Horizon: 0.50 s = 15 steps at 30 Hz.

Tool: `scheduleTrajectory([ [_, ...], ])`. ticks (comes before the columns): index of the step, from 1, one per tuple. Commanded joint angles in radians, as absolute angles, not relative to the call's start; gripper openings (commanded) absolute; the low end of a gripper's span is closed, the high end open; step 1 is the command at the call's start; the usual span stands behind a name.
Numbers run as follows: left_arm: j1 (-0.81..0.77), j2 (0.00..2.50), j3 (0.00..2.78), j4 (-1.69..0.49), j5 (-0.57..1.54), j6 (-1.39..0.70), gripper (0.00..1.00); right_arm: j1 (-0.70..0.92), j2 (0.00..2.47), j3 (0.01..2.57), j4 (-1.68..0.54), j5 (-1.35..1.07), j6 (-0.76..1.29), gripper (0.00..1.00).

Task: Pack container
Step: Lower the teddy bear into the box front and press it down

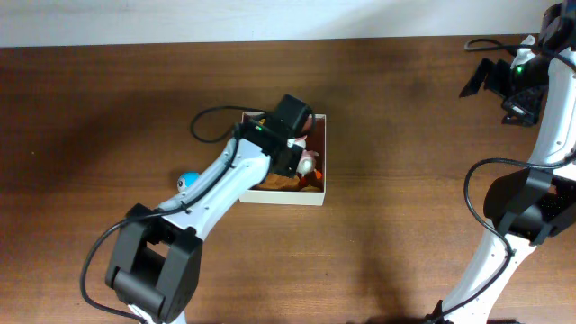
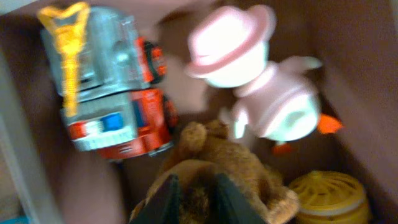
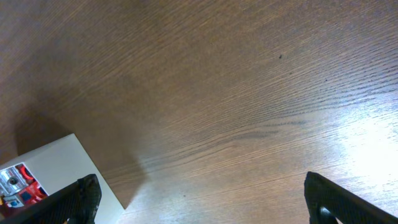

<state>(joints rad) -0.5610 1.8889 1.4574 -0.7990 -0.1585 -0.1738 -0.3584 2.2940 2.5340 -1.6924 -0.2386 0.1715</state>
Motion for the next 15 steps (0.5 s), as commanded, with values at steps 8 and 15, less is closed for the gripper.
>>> scheduleTrajectory([
  [8,-0.465,1.896,1.478,-0.928,-0.184,-0.171,0.24,-0.354,2.284,2.535,-1.695,-0.255,0.162,0.99],
  [15,-0.435,1.896,1.478,-0.927,-0.184,-0.171,0.27,-0.354,2.284,2.535,-1.695,-0.255,0.162,0.99],
])
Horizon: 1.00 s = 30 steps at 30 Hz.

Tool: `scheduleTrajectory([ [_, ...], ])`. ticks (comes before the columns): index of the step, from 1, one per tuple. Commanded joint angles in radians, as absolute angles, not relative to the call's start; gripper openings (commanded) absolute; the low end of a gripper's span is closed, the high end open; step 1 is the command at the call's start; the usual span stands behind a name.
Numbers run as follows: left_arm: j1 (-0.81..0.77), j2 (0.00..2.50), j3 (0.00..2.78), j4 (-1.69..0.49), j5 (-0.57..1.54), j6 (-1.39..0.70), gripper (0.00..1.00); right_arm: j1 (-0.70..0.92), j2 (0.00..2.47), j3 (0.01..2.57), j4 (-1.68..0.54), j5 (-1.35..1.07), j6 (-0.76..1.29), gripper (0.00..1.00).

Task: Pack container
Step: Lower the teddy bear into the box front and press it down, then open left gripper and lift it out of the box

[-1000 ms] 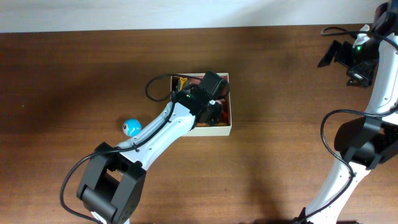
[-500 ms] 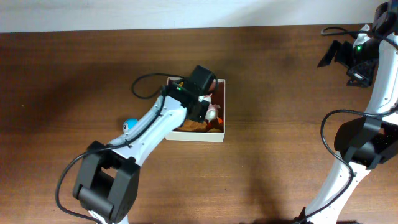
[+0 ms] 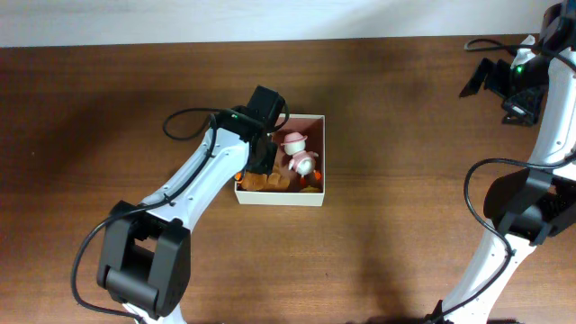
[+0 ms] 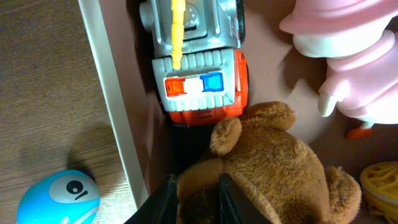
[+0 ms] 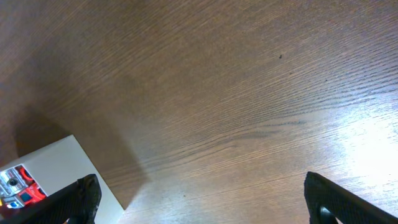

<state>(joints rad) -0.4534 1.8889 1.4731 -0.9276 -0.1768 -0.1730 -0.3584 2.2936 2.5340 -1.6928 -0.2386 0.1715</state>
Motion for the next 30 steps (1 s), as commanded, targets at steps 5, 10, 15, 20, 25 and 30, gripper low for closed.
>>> scheduleTrajectory([
  [5,-0.433,1.896,1.482,-0.883,-0.184,-0.171,0.33,-0.354,2.284,2.535,-1.695,-0.255,0.162,0.99],
  [10,-0.433,1.896,1.540,-0.876,-0.184,-0.170,0.34,-0.354,2.284,2.535,-1.695,-0.255,0.162,0.99],
  [15,-0.434,1.896,1.616,-0.922,-0.180,-0.170,0.35,-0.354,2.284,2.535,-1.695,-0.255,0.162,0.99],
  [20,-0.434,1.896,1.636,-1.001,-0.134,-0.170,0.35,-0.354,2.284,2.535,-1.695,-0.255,0.162,0.99],
  [25,-0.437,1.896,1.636,-1.090,-0.071,-0.170,0.28,-0.354,2.284,2.535,-1.695,-0.255,0.162,0.99],
  [30,-0.445,1.896,1.636,-1.131,-0.057,-0.170,0.21,-0.354,2.284,2.535,-1.695,-0.255,0.162,0.99],
])
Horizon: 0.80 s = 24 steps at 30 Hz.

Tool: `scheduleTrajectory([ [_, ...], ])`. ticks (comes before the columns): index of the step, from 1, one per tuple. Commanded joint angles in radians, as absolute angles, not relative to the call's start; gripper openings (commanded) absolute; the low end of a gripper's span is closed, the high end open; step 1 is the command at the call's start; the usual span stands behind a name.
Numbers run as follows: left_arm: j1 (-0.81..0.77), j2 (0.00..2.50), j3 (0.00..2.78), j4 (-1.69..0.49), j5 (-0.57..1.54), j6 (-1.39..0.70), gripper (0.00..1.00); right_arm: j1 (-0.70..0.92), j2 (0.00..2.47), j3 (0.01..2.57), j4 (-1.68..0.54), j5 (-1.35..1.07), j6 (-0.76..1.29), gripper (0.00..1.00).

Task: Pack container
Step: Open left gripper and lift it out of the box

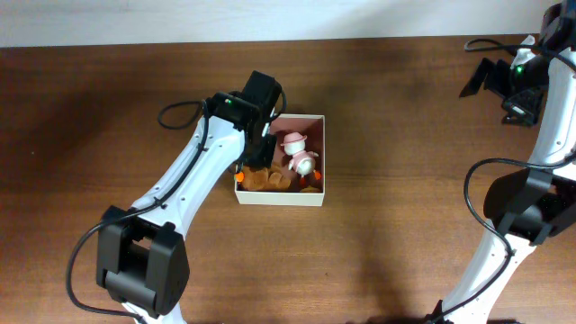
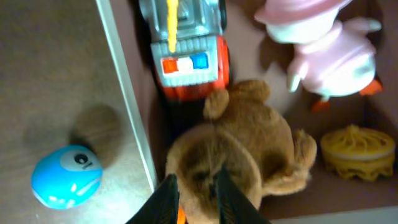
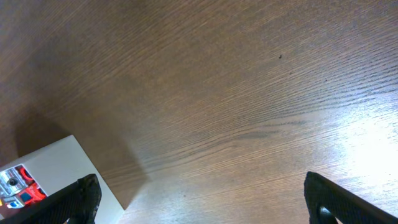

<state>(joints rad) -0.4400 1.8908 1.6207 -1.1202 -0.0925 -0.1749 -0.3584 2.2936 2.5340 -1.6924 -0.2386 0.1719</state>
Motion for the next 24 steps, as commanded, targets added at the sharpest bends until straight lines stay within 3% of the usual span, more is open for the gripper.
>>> scheduleTrajectory([
  [1,-0.447,1.896,1.636,-1.134,-0.046,-0.170,0.18,-0.354,2.284,2.535,-1.695,-0.255,0.162,0.98],
  [5,-0.447,1.896,1.635,-1.167,0.000,-0.170,0.05,-0.354,2.284,2.535,-1.695,-0.255,0.162,0.99],
  [24,-0.451,2.035,1.597,-1.186,0.001,-0.170,0.02,-0.354,2.284,2.535,-1.695,-0.255,0.162,0.99],
])
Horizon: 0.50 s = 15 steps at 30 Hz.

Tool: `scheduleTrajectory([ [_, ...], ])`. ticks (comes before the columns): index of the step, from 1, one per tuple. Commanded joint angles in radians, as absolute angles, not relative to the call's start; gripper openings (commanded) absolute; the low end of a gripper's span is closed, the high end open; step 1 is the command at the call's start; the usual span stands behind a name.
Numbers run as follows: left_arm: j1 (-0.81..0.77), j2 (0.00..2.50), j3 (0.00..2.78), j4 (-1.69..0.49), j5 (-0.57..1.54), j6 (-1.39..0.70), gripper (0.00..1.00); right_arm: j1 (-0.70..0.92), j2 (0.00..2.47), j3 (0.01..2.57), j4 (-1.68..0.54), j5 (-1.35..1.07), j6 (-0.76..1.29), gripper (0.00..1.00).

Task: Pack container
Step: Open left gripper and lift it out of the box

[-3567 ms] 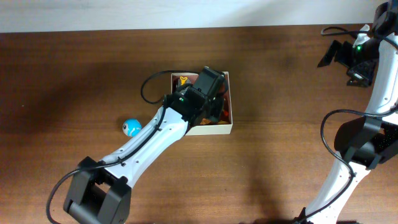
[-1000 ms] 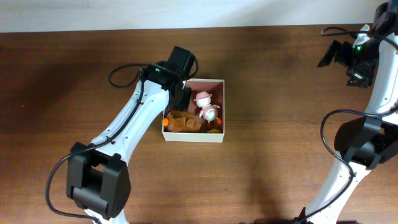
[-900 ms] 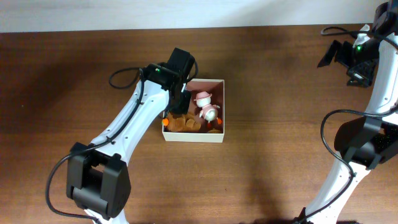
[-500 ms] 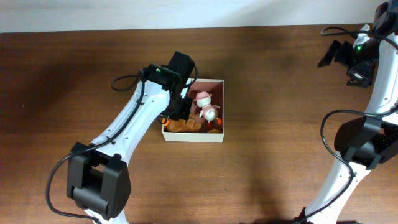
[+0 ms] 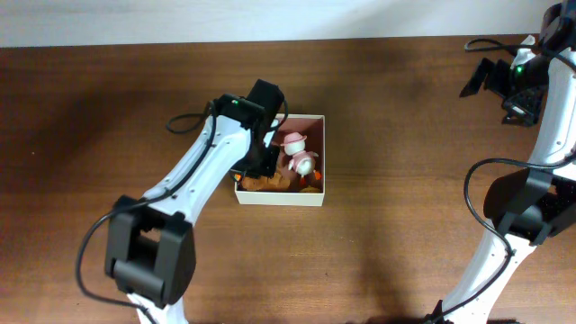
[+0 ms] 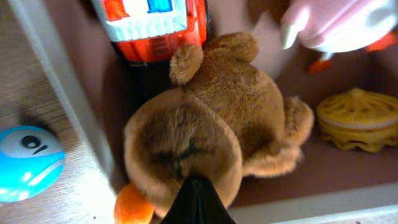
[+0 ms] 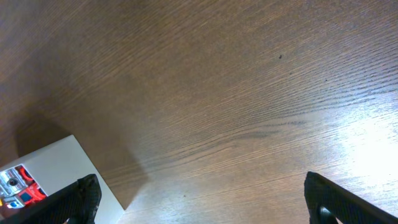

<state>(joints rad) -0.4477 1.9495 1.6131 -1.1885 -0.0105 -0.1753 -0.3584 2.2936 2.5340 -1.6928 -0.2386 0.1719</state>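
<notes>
A white box holds a brown teddy bear, a red and grey fire truck, a pink duck figure and a yellow ribbed piece. My left gripper reaches into the box's near left part. Its fingers are shut together, with their tip against the bear's head. An orange ball lies beside the bear's head. Outside the left wall rests a blue egg-shaped toy, which the left arm hides in the overhead view. My right gripper hangs wide open and holds nothing.
The right arm is raised at the table's far right corner, well away from the box. A black cable loops off the left arm just left of the box. The box's corner shows in the right wrist view.
The left gripper's fingers stood slightly apart above the bear's head; now they are shut together and closer to the bear. The right arm has not moved.
The left gripper was first inside the box over the bear, fingers slightly apart. It then sat nearer the left wall, then higher, with the whole bear and the blue toy in sight. Now it is low on the bear's head and shut. The toys stayed in the box.
</notes>
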Motion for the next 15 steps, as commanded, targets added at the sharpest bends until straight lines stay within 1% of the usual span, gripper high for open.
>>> scheduleTrajectory([
  [1,-0.451,2.044,1.597,-1.186,0.001,-0.170,0.02,-0.354,2.284,2.535,-1.695,-0.255,0.162,0.99],
  [8,-0.451,2.141,1.597,-1.151,-0.001,-0.170,0.02,-0.354,2.284,2.535,-1.695,-0.255,0.162,0.99],
  [15,-0.451,2.148,1.597,-1.123,-0.011,-0.170,0.02,-0.354,2.284,2.535,-1.695,-0.255,0.162,0.99],
])
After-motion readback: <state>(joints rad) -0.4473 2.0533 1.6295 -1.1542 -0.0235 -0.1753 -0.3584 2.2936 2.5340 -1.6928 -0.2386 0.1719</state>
